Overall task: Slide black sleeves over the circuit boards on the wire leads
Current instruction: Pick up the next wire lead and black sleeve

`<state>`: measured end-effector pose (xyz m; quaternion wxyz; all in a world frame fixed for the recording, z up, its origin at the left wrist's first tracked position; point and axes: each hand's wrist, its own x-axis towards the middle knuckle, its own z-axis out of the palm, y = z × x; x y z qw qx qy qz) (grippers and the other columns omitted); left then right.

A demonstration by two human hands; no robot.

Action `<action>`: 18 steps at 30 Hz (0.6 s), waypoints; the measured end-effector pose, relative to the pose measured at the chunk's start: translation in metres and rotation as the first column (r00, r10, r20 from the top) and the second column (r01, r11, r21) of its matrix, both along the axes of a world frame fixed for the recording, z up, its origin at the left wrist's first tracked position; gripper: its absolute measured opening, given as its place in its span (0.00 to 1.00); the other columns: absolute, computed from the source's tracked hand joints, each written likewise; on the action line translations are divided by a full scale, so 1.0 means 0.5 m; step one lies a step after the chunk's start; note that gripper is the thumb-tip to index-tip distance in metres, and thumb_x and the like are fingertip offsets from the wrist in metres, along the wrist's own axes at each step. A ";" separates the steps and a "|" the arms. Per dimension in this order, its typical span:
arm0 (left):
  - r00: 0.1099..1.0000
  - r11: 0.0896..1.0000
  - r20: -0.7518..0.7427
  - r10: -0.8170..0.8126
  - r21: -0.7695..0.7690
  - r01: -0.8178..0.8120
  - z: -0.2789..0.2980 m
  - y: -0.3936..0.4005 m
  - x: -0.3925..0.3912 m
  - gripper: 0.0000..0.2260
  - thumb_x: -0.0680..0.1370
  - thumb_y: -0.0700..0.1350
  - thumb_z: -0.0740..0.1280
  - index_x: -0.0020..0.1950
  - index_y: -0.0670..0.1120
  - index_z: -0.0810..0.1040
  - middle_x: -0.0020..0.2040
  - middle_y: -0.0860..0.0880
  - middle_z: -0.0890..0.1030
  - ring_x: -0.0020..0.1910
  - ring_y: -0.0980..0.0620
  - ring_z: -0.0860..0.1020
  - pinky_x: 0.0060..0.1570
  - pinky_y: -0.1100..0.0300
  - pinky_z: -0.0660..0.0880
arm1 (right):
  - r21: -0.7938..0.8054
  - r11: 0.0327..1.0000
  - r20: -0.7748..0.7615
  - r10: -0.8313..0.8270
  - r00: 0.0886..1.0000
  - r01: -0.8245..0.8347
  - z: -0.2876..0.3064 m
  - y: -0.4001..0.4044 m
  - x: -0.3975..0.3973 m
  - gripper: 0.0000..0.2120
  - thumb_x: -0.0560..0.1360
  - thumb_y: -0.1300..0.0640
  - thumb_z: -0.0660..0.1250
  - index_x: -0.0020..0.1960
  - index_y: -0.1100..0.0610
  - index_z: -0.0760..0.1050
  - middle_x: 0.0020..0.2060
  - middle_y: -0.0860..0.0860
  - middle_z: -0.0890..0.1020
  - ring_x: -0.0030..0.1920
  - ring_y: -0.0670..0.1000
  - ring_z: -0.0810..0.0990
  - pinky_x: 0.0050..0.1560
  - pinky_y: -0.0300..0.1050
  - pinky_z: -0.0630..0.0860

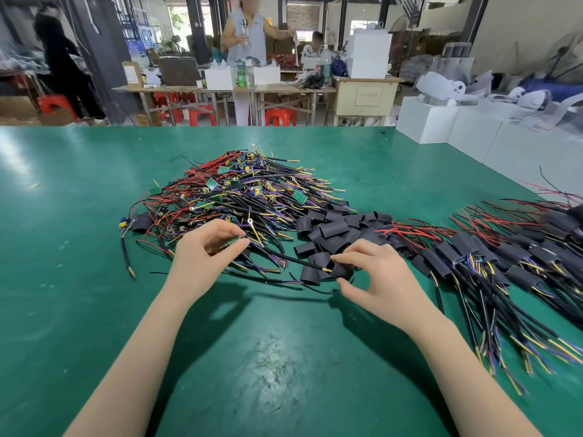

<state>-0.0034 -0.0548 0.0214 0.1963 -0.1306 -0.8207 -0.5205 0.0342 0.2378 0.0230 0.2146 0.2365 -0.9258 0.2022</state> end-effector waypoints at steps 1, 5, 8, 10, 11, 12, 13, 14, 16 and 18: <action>1.000 0.999 -0.006 -0.019 -0.038 0.019 -0.001 0.003 0.002 0.06 0.72 0.42 0.75 0.44 0.52 0.82 0.44 0.56 0.84 0.45 0.58 0.82 0.49 0.67 0.75 | 0.040 0.999 -0.009 -0.012 1.000 0.013 0.000 0.000 0.000 0.14 0.67 0.57 0.74 0.53 0.54 0.82 0.44 0.47 0.80 0.43 0.50 0.78 0.47 0.47 0.70; 0.997 0.988 -0.021 -0.074 -0.134 0.071 -0.003 0.021 0.010 0.05 0.72 0.45 0.75 0.46 0.52 0.81 0.44 0.56 0.83 0.47 0.56 0.81 0.52 0.64 0.75 | 0.132 0.990 -0.015 -0.044 0.999 0.046 0.000 0.001 -0.001 0.13 0.65 0.57 0.74 0.50 0.55 0.82 0.42 0.49 0.80 0.43 0.53 0.80 0.48 0.51 0.73; 0.994 0.979 -0.029 -0.104 -0.179 0.097 -0.004 0.037 0.017 0.05 0.72 0.45 0.76 0.45 0.51 0.82 0.43 0.55 0.83 0.46 0.55 0.81 0.51 0.59 0.76 | 0.124 0.991 -0.023 -0.045 0.999 0.048 -0.001 0.000 -0.002 0.13 0.65 0.56 0.74 0.49 0.54 0.82 0.42 0.48 0.80 0.42 0.53 0.79 0.47 0.50 0.71; 0.990 0.968 -0.025 -0.142 -0.210 0.134 -0.007 0.051 0.024 0.06 0.71 0.45 0.76 0.45 0.51 0.82 0.44 0.55 0.83 0.46 0.54 0.80 0.50 0.57 0.76 | 0.116 0.993 -0.029 -0.034 0.999 0.037 -0.001 -0.004 -0.001 0.13 0.65 0.56 0.74 0.49 0.54 0.82 0.41 0.49 0.79 0.42 0.53 0.79 0.46 0.49 0.71; 0.986 0.962 -0.014 -0.164 -0.222 0.157 -0.010 0.060 0.029 0.06 0.71 0.45 0.76 0.45 0.51 0.82 0.44 0.55 0.83 0.46 0.53 0.80 0.50 0.56 0.75 | 0.109 0.994 -0.028 -0.021 0.999 0.024 -0.001 -0.007 0.000 0.13 0.65 0.57 0.74 0.50 0.54 0.82 0.41 0.49 0.79 0.41 0.54 0.79 0.45 0.49 0.71; 0.983 0.957 -0.003 -0.186 -0.229 0.180 -0.013 0.071 0.033 0.07 0.71 0.45 0.77 0.46 0.51 0.82 0.44 0.55 0.83 0.46 0.53 0.79 0.49 0.56 0.75 | 0.099 0.995 -0.022 -0.003 1.000 0.005 -0.001 -0.011 0.002 0.13 0.66 0.57 0.74 0.50 0.55 0.82 0.42 0.49 0.79 0.41 0.54 0.78 0.45 0.50 0.72; 0.978 0.951 0.005 -0.207 -0.233 0.202 -0.016 0.081 0.037 0.07 0.70 0.45 0.77 0.46 0.51 0.82 0.43 0.55 0.83 0.45 0.54 0.79 0.48 0.56 0.75 | 0.084 0.996 -0.012 0.022 1.000 -0.021 -0.002 -0.017 0.005 0.13 0.66 0.57 0.74 0.51 0.55 0.82 0.42 0.49 0.79 0.41 0.54 0.78 0.44 0.50 0.73; 0.973 0.945 0.009 -0.229 -0.237 0.224 -0.020 0.091 0.041 0.07 0.70 0.45 0.77 0.46 0.50 0.83 0.43 0.55 0.83 0.45 0.54 0.79 0.47 0.56 0.75 | 0.066 0.997 -0.001 0.051 0.999 -0.051 -0.002 -0.023 0.007 0.13 0.67 0.57 0.73 0.52 0.55 0.82 0.43 0.49 0.79 0.41 0.54 0.78 0.44 0.49 0.73; 0.960 0.928 0.007 -0.280 -0.253 0.272 -0.024 0.107 0.046 0.08 0.70 0.45 0.77 0.48 0.49 0.83 0.45 0.57 0.83 0.46 0.56 0.80 0.47 0.60 0.76 | 0.030 0.994 0.027 0.100 0.995 -0.101 -0.003 -0.035 0.012 0.14 0.68 0.57 0.73 0.54 0.55 0.82 0.44 0.50 0.79 0.40 0.54 0.79 0.44 0.48 0.75; 0.943 0.906 0.014 -0.332 -0.275 0.322 -0.027 0.114 0.048 0.11 0.71 0.45 0.77 0.52 0.49 0.84 0.48 0.59 0.83 0.48 0.59 0.80 0.48 0.67 0.75 | -0.003 0.992 0.042 0.123 0.992 -0.123 -0.001 -0.041 0.014 0.15 0.68 0.57 0.72 0.55 0.55 0.81 0.45 0.49 0.79 0.41 0.54 0.79 0.44 0.48 0.76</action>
